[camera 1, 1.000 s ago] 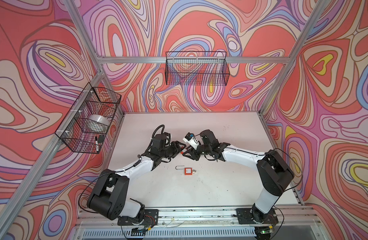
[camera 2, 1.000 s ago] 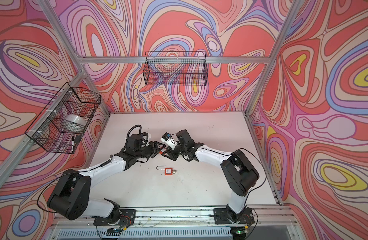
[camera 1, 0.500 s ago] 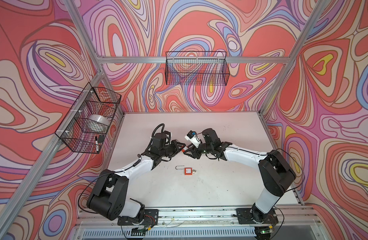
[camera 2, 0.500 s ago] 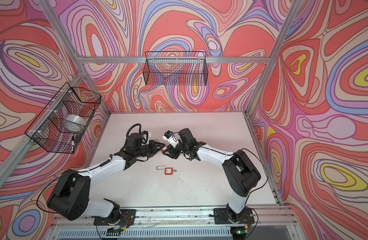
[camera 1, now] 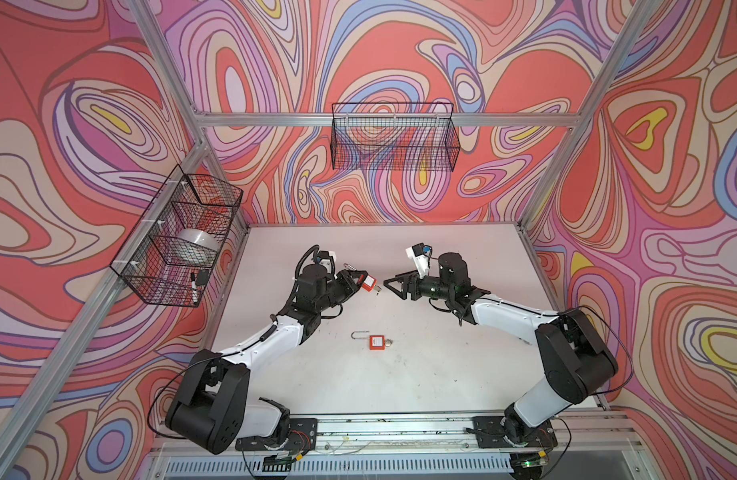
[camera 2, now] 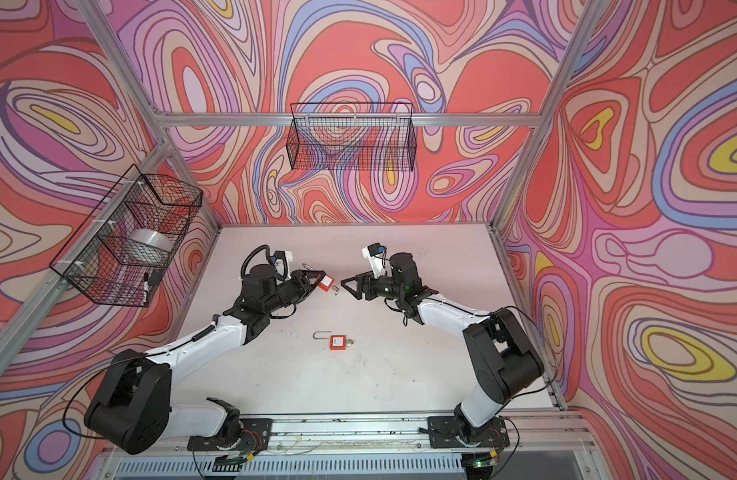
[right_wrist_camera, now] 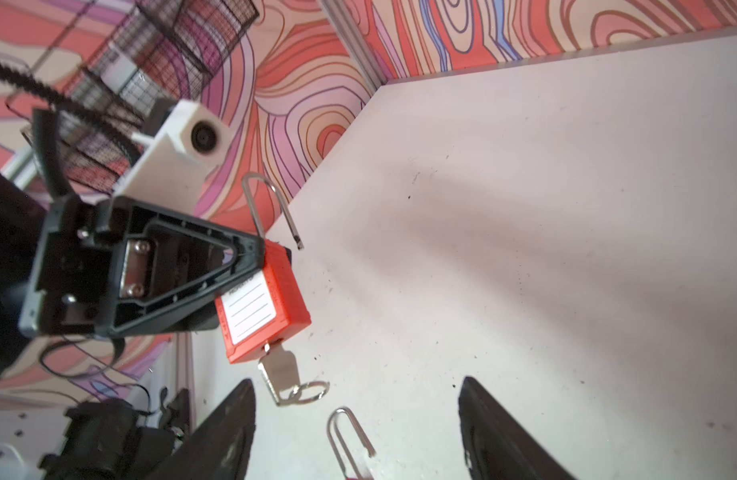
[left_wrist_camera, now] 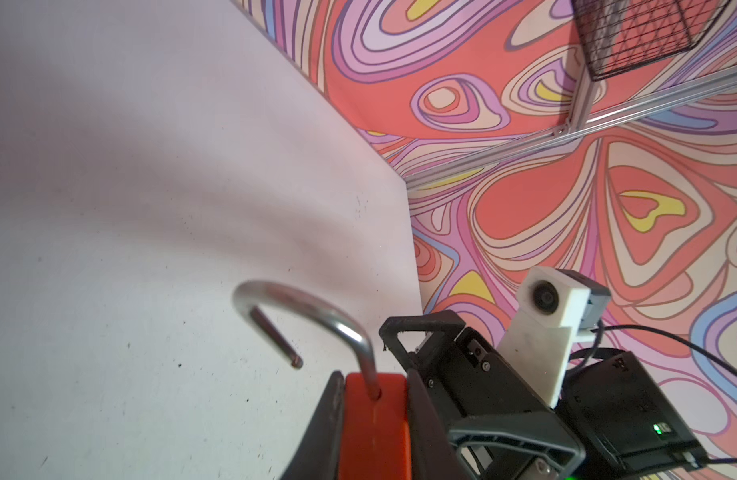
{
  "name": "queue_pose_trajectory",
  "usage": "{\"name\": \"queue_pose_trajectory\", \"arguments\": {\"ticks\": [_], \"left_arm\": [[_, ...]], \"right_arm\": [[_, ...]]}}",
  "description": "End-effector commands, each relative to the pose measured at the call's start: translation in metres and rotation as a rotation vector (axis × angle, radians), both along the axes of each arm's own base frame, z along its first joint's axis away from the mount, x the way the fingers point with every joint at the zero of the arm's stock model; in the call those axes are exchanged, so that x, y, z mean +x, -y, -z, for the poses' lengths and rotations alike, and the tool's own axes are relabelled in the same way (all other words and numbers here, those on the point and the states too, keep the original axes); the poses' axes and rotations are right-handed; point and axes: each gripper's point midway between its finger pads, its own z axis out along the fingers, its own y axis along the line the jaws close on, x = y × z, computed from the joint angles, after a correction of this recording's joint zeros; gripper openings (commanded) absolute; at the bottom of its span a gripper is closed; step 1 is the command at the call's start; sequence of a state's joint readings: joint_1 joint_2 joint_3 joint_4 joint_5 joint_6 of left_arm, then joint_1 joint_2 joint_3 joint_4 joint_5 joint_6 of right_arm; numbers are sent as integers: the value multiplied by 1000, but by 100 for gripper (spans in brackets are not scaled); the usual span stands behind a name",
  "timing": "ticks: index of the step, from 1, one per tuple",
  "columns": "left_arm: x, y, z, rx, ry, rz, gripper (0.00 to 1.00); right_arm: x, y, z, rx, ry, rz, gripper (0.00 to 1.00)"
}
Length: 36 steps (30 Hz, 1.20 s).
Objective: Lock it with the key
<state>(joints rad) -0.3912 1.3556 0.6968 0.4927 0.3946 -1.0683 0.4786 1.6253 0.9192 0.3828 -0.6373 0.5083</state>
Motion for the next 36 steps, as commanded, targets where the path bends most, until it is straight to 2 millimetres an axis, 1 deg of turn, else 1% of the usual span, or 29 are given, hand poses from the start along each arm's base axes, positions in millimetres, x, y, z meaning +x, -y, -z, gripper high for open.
{"name": "queue_pose_trajectory", "arguments": {"ticks": [1, 2, 5, 9, 10, 11, 16, 21, 27, 30, 34, 36], "left_arm": [[9, -7, -49, -101, 176, -63, 0], [9, -6, -55, -110, 196, -61, 0], [11, -1, -70, -149, 238, -36, 0], [12, 11, -89, -234, 281, 28, 0], [12, 13, -93, -257, 290, 43, 0], [12, 15, -98, -282, 302, 56, 0], [13, 21, -109, -351, 331, 95, 0], [14, 20, -108, -334, 327, 86, 0], [12, 21, -105, -314, 318, 95, 0], [11, 21, -103, -306, 315, 93, 0], [11, 20, -101, -302, 313, 91, 0], [11, 20, -101, -302, 312, 90, 1]], "right_arm": [[-1, -14, -38, 239, -167, -15, 79], [-1, -15, -48, 310, -178, -22, 80], [-2, -15, -64, 458, -202, -39, 80], [0, -18, -70, 541, -227, -69, 79], [-1, -18, -78, 565, -214, -76, 79], [4, -19, -67, 564, -235, -72, 78], [3, -31, -79, 635, -243, -126, 76], [3, -36, -85, 678, -240, -146, 65], [5, -38, -87, 690, -244, -157, 49], [7, -39, -90, 701, -242, -165, 39], [7, -43, -88, 696, -255, -177, 31], [6, -44, -87, 694, -260, -178, 23]]}}
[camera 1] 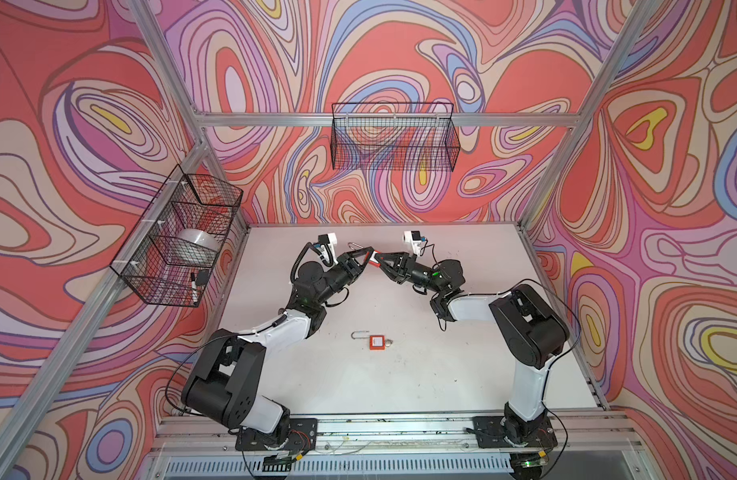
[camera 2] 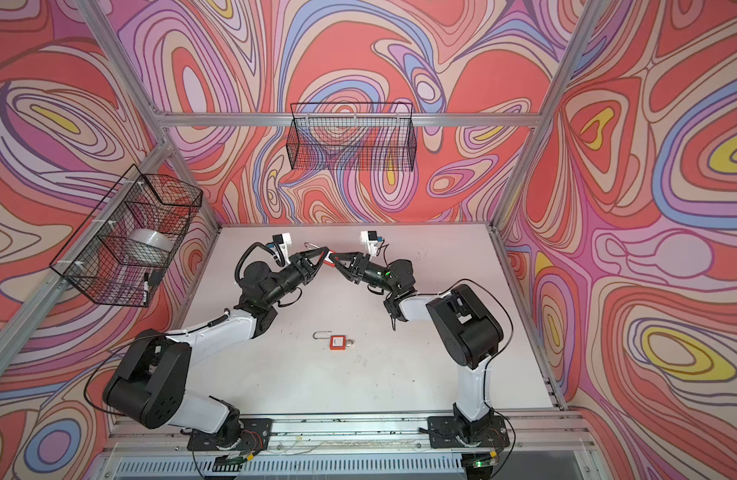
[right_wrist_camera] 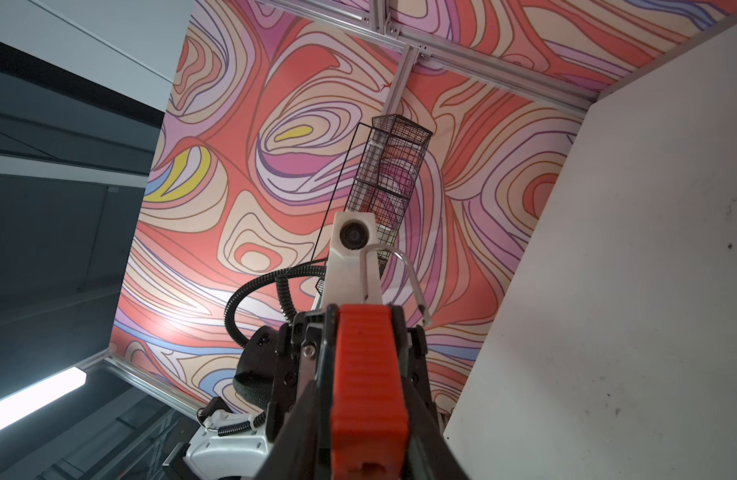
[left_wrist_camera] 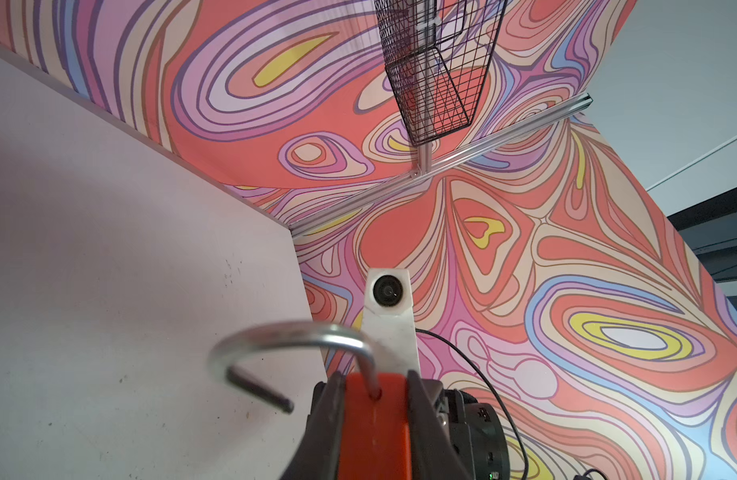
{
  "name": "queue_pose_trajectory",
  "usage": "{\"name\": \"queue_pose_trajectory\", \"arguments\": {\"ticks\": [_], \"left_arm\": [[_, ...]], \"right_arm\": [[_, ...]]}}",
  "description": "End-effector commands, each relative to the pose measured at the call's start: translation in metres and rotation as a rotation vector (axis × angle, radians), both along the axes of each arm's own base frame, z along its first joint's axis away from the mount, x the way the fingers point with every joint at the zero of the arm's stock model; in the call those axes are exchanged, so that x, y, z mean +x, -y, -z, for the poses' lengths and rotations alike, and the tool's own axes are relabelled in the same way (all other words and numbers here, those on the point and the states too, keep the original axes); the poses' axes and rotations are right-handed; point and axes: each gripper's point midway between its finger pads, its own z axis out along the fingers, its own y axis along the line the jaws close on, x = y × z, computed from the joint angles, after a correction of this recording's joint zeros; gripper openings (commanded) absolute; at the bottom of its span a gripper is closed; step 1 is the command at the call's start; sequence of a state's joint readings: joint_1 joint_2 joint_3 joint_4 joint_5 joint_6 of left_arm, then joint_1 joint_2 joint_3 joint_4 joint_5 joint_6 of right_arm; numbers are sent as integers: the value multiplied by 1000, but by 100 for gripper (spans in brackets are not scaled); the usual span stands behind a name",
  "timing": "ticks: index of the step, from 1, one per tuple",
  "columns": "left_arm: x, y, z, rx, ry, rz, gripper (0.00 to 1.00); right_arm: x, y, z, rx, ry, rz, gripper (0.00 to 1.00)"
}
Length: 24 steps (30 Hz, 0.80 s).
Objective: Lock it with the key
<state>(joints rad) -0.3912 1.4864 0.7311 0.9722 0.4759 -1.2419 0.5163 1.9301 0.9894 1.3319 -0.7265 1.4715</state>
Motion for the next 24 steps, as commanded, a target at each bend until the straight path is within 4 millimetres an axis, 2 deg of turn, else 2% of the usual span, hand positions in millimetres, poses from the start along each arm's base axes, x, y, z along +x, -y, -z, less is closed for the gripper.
{"name": "queue_pose_trajectory", "arguments": {"ticks": [1, 3, 5, 6, 10, 18, 24], "left_arm": [[-6, 0, -29, -29, 87, 12, 11], [-7, -1, -28, -23, 89, 11, 34], [-8, -3, -27, -9, 93, 1, 48], [-8, -5, -25, 3, 91, -8, 51], [-11, -18, -21, 42, 82, -36, 59], [-13, -52, -18, 66, 59, -91, 65], [-8, -61, -24, 74, 72, -98, 69]], "right_arm": [[-4, -4, -9, 24, 36, -22, 20], [-4, -4, -9, 28, 38, -26, 11], [-5, -3, -13, 33, 50, -26, 6], [-5, -2, -14, 33, 57, -25, 3], [-4, 5, -18, 26, 68, -13, 0], [-5, 13, -25, 14, 80, -23, 0], [-11, 13, -26, 16, 76, -50, 0]]}}
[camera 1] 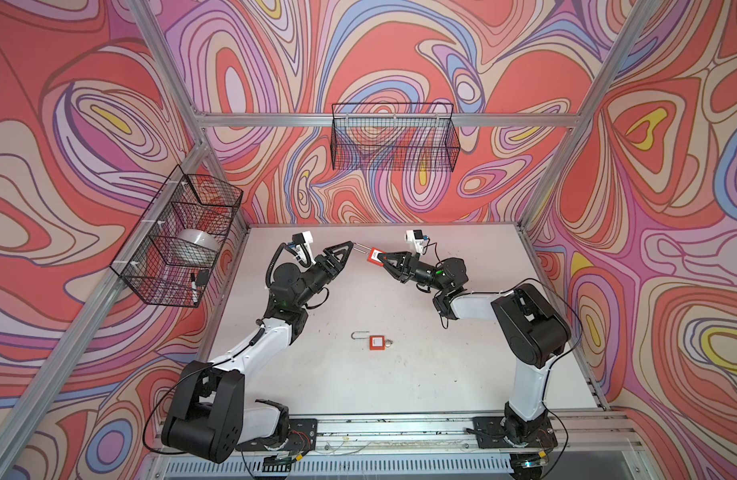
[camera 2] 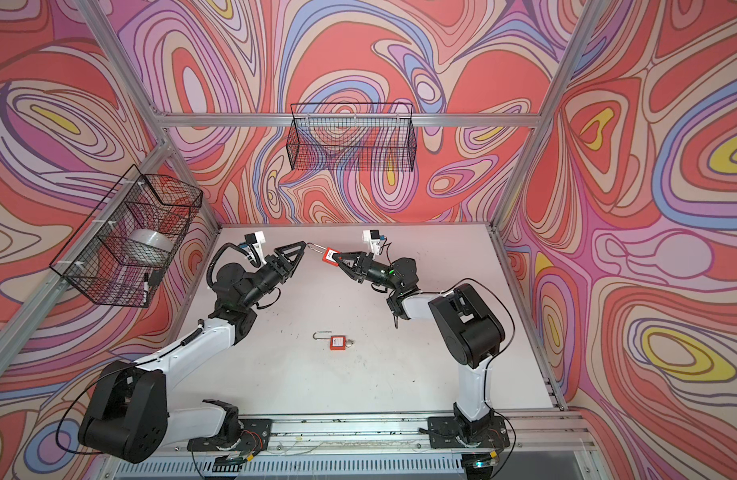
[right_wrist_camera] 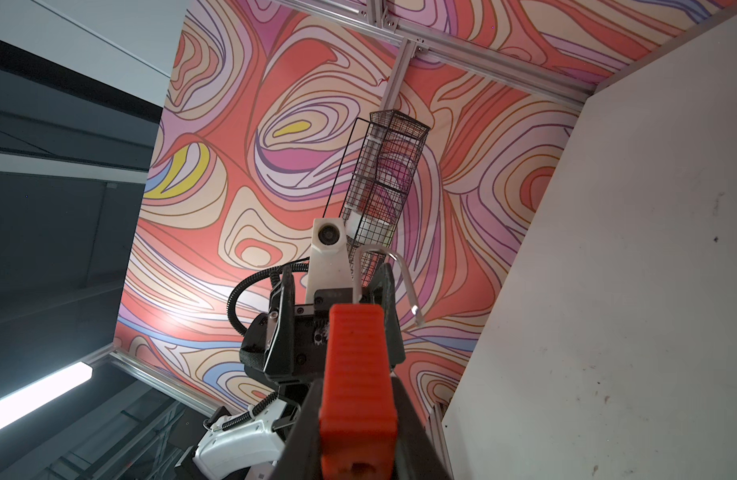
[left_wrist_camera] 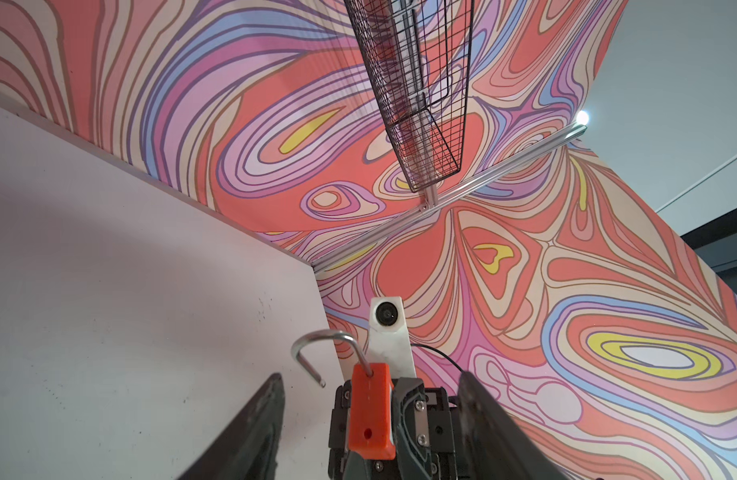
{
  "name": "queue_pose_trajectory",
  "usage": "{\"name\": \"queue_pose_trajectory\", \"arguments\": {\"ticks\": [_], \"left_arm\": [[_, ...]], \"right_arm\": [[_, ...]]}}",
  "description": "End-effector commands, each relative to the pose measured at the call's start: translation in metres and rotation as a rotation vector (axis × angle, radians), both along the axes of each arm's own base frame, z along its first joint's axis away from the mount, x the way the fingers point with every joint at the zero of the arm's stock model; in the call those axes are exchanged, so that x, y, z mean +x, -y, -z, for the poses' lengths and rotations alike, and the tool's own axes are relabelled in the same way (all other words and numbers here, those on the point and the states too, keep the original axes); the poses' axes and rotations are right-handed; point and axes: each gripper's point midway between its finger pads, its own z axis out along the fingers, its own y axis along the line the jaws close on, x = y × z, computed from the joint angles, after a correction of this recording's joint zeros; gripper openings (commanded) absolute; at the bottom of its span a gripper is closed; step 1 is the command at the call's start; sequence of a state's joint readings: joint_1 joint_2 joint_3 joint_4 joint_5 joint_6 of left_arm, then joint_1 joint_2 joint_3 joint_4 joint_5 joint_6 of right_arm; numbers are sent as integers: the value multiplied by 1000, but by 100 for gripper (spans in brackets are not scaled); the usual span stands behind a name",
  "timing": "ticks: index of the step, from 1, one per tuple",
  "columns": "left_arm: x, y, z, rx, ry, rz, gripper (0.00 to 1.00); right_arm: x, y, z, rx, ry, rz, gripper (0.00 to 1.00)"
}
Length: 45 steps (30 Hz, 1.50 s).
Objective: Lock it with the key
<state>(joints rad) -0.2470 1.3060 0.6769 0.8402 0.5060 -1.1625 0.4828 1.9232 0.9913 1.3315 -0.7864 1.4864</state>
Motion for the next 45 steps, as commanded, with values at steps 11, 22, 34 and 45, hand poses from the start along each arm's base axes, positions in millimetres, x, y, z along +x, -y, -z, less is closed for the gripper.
{"name": "queue_pose_trajectory", "arguments": {"ticks": [11, 22, 34, 45], "left_arm": [[11, 19, -22, -32, 71, 131, 71], [4, 17, -27, -37, 76, 131, 24], [0, 17, -24, -42, 59, 133, 4], [-6, 38, -19, -61, 56, 204, 2]], "right_arm": [[-18, 3, -32, 45, 76, -62, 0], [-11, 0, -22, 15, 81, -35, 0], [-10, 2, -24, 6, 147, -3, 0], [-16, -5, -38, 56, 161, -57, 0]]}}
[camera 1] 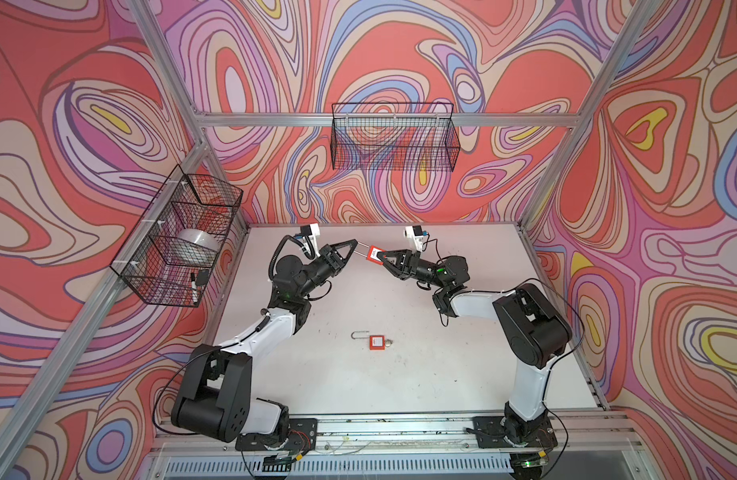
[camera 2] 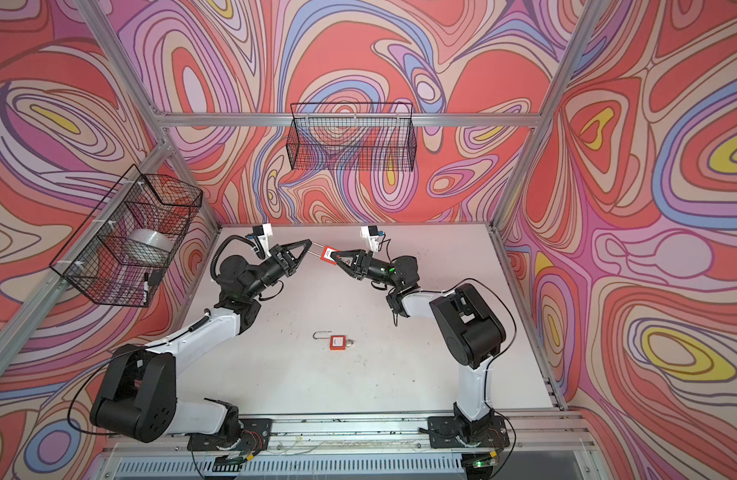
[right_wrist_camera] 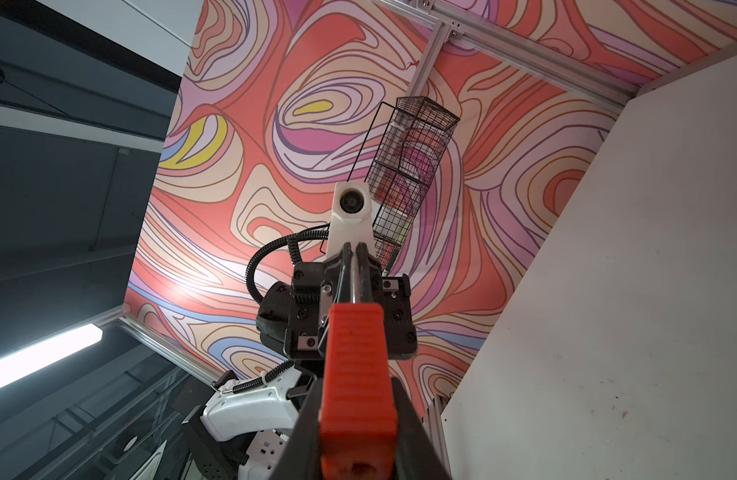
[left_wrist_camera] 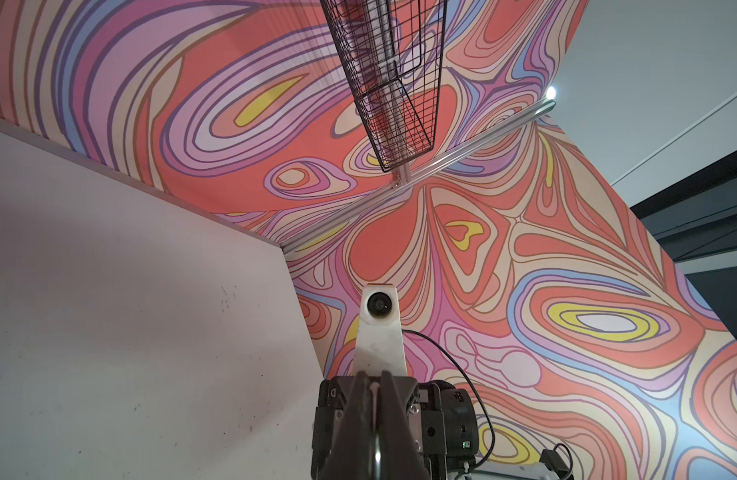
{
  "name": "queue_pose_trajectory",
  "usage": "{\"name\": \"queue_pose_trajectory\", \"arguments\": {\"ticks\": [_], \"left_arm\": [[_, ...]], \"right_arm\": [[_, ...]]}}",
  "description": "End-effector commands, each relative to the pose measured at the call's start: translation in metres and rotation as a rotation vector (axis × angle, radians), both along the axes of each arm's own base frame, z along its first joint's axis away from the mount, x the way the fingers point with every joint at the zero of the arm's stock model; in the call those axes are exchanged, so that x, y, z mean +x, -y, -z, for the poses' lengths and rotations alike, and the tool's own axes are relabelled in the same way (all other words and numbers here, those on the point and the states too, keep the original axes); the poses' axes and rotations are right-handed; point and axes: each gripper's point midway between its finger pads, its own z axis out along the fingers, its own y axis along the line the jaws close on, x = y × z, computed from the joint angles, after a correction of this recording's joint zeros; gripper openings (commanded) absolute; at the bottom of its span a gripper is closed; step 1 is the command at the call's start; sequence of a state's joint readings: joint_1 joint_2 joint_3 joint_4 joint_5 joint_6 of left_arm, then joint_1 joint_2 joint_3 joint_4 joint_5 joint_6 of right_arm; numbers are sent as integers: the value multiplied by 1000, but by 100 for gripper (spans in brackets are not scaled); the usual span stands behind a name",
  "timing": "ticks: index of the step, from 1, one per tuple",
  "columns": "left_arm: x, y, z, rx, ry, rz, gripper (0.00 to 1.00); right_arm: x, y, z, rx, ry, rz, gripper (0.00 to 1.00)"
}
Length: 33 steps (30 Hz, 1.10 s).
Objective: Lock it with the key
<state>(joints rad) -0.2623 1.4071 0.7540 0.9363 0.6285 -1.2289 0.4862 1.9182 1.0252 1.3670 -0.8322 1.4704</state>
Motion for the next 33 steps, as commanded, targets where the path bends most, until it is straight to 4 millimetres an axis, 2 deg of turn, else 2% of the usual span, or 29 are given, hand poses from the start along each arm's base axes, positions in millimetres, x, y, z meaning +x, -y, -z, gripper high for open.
{"name": "queue_pose_trajectory", "arguments": {"ticks": [1, 5, 8, 12, 15, 21, 28, 33], "left_arm": [[-9, 14, -4, -18, 25, 66, 2], [-12, 22, -2, -18, 19, 78, 2], [-13, 22, 2, -14, 11, 80, 3], [-13, 20, 0, -4, 20, 63, 24], [-13, 20, -1, -1, 22, 63, 35], [-13, 26, 4, -1, 13, 77, 46], [-15, 35, 7, 2, 9, 98, 46], [-15, 39, 7, 3, 9, 107, 35]], "right_arm": [[-6, -2, -19, 39, 80, -11, 0], [-1, -3, -14, 7, 89, 27, 0], [0, -4, -19, 29, 84, 11, 0], [0, -2, -17, 36, 72, 14, 0], [1, -1, -9, 28, 54, 27, 0], [2, -1, -8, 28, 48, 31, 0], [6, -3, -3, 22, 39, 36, 0], [7, -4, 1, 10, 33, 36, 0]]}}
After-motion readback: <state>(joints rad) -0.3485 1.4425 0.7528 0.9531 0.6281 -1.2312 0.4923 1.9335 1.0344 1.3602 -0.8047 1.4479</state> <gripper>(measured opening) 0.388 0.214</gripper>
